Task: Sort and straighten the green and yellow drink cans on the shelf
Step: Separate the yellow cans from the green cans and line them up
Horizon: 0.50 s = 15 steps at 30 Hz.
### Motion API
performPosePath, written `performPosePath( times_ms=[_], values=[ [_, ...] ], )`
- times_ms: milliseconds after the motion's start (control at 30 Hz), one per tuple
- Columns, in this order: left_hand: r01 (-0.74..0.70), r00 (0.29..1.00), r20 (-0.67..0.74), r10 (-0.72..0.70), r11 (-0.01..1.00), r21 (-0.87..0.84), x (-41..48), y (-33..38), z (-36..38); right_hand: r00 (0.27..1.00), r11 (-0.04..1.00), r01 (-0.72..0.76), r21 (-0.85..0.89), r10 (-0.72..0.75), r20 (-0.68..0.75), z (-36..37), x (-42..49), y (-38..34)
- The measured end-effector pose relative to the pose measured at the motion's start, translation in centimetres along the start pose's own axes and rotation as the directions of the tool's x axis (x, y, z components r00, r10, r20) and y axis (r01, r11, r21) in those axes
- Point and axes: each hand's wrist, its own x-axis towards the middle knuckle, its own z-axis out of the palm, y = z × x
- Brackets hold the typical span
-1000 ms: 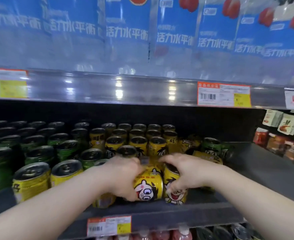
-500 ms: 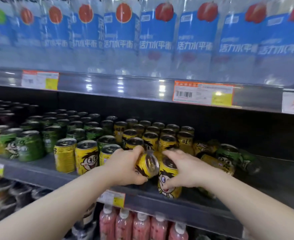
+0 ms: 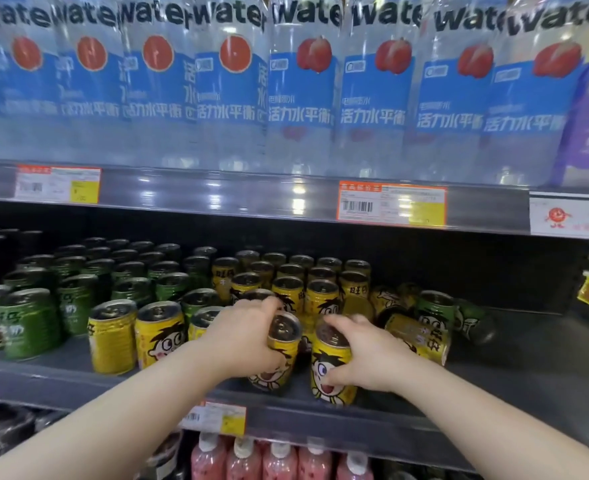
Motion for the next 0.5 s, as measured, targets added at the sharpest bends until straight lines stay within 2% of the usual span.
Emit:
performPosePath(
  times_ms=[100,167,300,433,500],
  values=[
    [-0.023,0.999,-0.03,0.03,0.978,0.208,-0.1,-0.5,-0.3,1.0,0.998,0.009,0.06,-0.007,-0.03,0.9,0.2,-0.6],
    [-0.049,0.998,-0.03,0.06,0.956,0.288,0.1,-0.6,-0.2,0.999,0.995,0.023,0.096,-0.02,-0.037,1.2,0.1,-0.5],
    [-0.166,0.986,0.007,0.167,0.975,0.145,0.6,0.7,0.2,0.997,0.995,-0.015,0.099,0.022,-0.069,-0.5,-0.9,1.3],
    [-0.285,0.957,0.073,0.282,0.958,0.039,1.8,3.0,0.7,0.962,0.958,-0.231,-0.17,0.199,-0.187,-2.5,-2.3,4.6],
    [-0.34,0.935,0.121,0.332,0.939,0.046,2.2,3.5,1.0,0.945,0.899,-0.321,-0.299,0.284,-0.162,-2.0,-2.9,5.9]
  ],
)
